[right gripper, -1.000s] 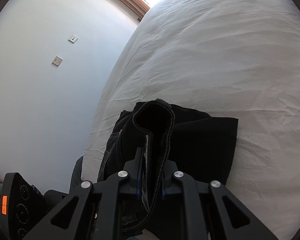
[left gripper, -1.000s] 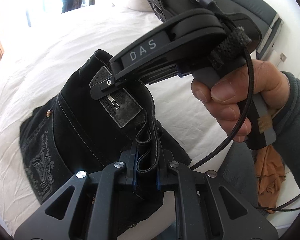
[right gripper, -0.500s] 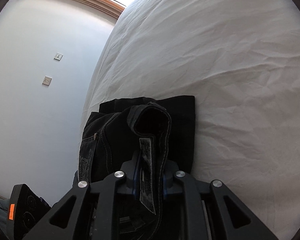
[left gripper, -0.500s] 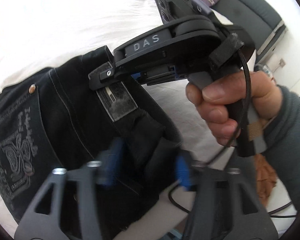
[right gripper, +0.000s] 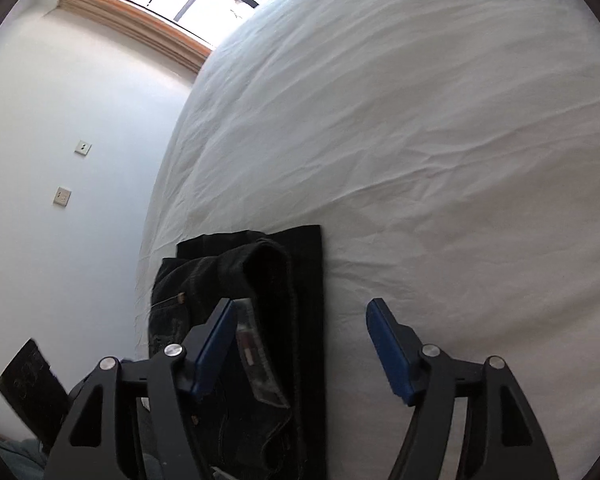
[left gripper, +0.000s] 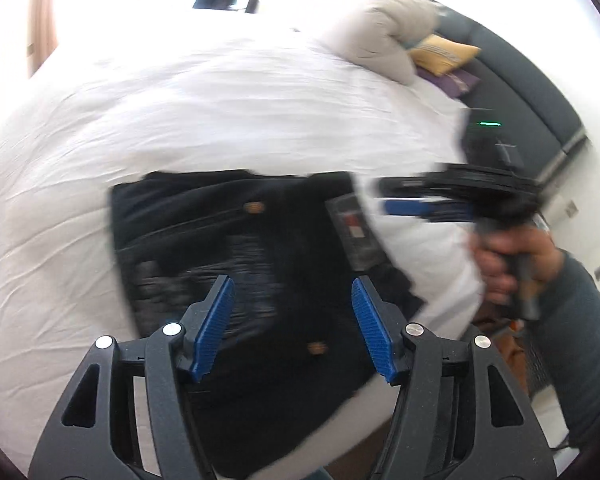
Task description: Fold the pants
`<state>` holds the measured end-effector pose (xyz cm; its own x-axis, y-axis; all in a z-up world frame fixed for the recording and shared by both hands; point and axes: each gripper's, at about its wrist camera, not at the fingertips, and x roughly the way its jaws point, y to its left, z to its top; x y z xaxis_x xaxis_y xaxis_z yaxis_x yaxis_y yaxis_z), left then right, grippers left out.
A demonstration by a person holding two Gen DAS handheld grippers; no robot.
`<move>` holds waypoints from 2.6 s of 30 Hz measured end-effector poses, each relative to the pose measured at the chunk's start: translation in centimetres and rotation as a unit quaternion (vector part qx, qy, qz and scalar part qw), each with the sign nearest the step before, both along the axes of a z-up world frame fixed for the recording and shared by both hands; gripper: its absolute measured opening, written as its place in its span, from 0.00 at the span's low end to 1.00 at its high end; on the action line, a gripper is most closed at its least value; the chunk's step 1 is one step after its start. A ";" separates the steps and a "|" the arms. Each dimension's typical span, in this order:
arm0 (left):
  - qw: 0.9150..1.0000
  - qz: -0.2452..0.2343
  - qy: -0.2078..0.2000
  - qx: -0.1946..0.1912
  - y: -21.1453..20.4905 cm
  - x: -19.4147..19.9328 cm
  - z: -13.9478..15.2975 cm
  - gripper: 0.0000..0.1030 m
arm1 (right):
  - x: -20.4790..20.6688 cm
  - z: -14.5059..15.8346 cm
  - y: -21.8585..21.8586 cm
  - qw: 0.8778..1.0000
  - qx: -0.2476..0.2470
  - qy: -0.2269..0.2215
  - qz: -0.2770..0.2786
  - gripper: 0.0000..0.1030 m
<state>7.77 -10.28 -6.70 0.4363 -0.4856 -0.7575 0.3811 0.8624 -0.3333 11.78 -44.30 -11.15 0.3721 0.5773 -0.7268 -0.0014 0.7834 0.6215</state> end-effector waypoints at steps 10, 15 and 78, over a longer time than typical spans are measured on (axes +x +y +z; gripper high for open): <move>0.998 0.020 0.005 0.067 0.0 2.3 -2.5 0.58 | -5.7 -2.1 7.2 0.992 0.020 0.029 0.123 0.50; 0.996 0.017 0.015 0.087 -1.3 3.0 -4.1 0.58 | -7.2 -4.3 2.9 0.995 0.074 0.036 0.057 0.21; 0.993 0.015 0.112 -0.013 3.4 5.3 -3.9 0.24 | -3.7 1.5 8.3 0.992 -0.102 -0.035 0.066 0.20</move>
<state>13.06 -6.91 -10.65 0.2726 -0.4952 -0.8249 0.2687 0.8624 -0.4290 8.09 -36.03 -9.67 0.3569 0.4677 -0.8087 -0.1510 0.8832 0.4441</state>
